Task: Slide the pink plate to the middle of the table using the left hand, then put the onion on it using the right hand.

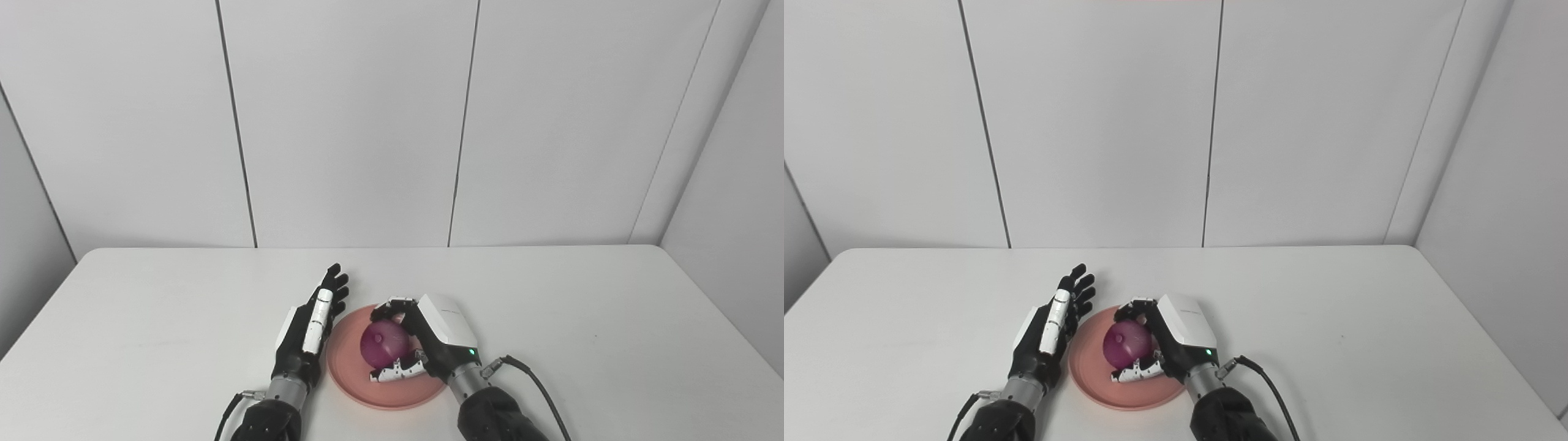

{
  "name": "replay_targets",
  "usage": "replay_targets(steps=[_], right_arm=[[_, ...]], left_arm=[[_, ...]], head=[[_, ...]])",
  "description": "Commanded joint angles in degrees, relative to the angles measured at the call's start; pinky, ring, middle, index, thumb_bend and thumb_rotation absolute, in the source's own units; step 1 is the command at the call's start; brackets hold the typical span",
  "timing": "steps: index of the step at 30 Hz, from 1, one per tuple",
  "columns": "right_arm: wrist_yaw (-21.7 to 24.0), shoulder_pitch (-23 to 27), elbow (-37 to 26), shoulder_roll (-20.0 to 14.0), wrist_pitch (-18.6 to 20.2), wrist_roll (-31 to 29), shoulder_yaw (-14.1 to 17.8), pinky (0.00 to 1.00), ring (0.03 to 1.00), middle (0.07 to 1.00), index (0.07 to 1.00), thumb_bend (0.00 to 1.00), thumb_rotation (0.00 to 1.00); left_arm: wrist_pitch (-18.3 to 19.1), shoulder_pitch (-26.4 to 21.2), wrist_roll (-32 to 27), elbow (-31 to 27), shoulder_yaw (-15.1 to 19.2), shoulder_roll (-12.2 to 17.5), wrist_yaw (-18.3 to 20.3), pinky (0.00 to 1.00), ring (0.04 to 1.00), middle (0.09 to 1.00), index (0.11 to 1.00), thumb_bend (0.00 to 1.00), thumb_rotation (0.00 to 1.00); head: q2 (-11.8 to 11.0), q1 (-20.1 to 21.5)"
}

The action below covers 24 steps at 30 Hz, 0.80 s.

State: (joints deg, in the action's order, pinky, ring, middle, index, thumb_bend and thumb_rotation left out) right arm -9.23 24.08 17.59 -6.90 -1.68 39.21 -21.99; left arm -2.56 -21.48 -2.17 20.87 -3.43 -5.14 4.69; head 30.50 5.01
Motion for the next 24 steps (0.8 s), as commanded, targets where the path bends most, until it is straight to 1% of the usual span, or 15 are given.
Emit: replay_targets(steps=[1,2,3,5,9,10,11,12,14,15,16,19,20,21,24], right_arm=[[-1.79,2.48,-1.44,-0.17,-3.04,0.83,0.16,0.63,0.661,0.667,0.497,0.5,0.13],[-1.75,2.39,-1.68,-0.22,-2.81,1.03,0.13,0.65,0.686,0.696,0.578,0.52,0.17],[-1.6,2.23,-2.01,-0.28,-2.69,1.04,0.15,0.66,0.691,0.701,0.607,0.53,0.18],[-1.09,1.88,-2.72,-0.4,-2.63,0.76,0.2,0.69,0.737,0.746,0.73,0.56,0.31],[0.14,1.23,-3.97,-0.51,-2.46,-0.38,0.37,0.76,0.797,0.803,0.807,0.59,0.45],[0.74,0.92,-4.55,-0.43,-2.27,-1.17,0.61,0.78,0.816,0.82,0.826,0.59,0.5],[1.16,0.64,-5.02,-0.37,-2.2,-1.84,0.81,0.81,0.845,0.85,0.859,0.6,0.57],[1.44,0.47,-5.33,-0.33,-2.17,-2.25,0.94,0.82,0.851,0.857,0.866,0.6,0.58],[1.8,0.02,-6.13,-0.54,-2.63,-2.89,1.09,0.85,0.879,0.886,0.896,0.61,0.67],[1.74,-0.25,-6.64,-0.79,-3.11,-3.03,1.13,0.86,0.886,0.893,0.903,0.61,0.69],[1.46,-0.5,-7.07,-1.04,-3.67,-3.0,1.17,0.89,0.898,0.908,0.915,0.6,0.74],[0.0,-1.05,-7.75,-1.43,-5.18,-2.49,1.46,0.9,0.905,0.924,0.926,0.61,0.82],[-0.24,-1.49,-8.27,-1.42,-5.61,-3.02,1.98,0.9,0.906,0.929,0.931,0.62,0.85],[-0.33,-1.8,-8.64,-1.39,-5.88,-3.44,2.38,0.9,0.907,0.93,0.933,0.62,0.85],[0.97,-3.07,-10.15,-1.03,-5.99,-7.04,4.41,0.89,0.927,0.95,0.953,0.63,0.92]], left_arm=[[-1.38,-2.23,-0.72,-1.14,-0.1,-0.57,0.53,0.98,0.956,0.958,0.946,0.62,1.0],[-1.42,-2.26,-0.59,-1.09,-0.14,-0.52,0.53,0.98,0.956,0.958,0.947,0.62,1.0],[-1.58,-2.26,-0.16,-1.05,-0.28,-0.41,0.41,0.98,0.955,0.958,0.947,0.62,1.0],[-1.63,-2.2,0.01,-1.07,-0.3,-0.39,0.3,0.97,0.948,0.953,0.943,0.62,1.0],[-1.94,-2.08,-0.06,-0.94,-0.21,-0.45,0.2,0.96,0.942,0.948,0.937,0.62,1.0],[-2.02,-2.07,-0.03,-0.85,-0.17,-0.46,0.13,0.95,0.943,0.948,0.937,0.62,1.0],[-2.02,-2.06,0.01,-0.82,-0.15,-0.46,0.06,0.95,0.943,0.948,0.935,0.63,1.0],[-2.0,-2.05,0.04,-0.8,-0.14,-0.46,0.02,0.94,0.943,0.948,0.935,0.63,1.0],[-1.83,-1.95,0.03,-1.03,-0.13,-0.44,0.0,0.94,0.943,0.948,0.935,0.63,1.0],[-1.57,-1.84,-0.21,-1.33,-0.09,-0.42,0.18,0.94,0.943,0.947,0.935,0.62,1.0],[-1.38,-1.74,-0.36,-1.57,-0.05,-0.42,0.28,0.95,0.945,0.95,0.939,0.62,1.0],[-0.99,-1.57,-0.38,-1.98,0.0,-0.36,0.3,0.97,0.948,0.95,0.94,0.62,1.0],[-0.85,-1.42,-0.45,-2.11,0.04,-0.31,0.36,0.98,0.95,0.952,0.942,0.63,1.0],[-0.77,-1.31,-0.51,-2.2,0.07,-0.27,0.41,0.98,0.95,0.952,0.943,0.63,1.0],[-0.29,-0.88,-0.41,-2.6,0.16,-0.07,0.39,0.99,0.953,0.953,0.945,0.64,1.0]], head=[[0.06,-0.09],[0.07,0.0],[0.04,-0.01],[0.04,-0.01],[-0.02,0.06],[-0.02,0.06],[-0.02,0.06],[-0.02,0.06],[-0.06,0.08],[0.05,0.13],[0.11,0.13],[0.06,0.15],[0.06,0.15],[0.06,0.15],[0.13,0.23]])
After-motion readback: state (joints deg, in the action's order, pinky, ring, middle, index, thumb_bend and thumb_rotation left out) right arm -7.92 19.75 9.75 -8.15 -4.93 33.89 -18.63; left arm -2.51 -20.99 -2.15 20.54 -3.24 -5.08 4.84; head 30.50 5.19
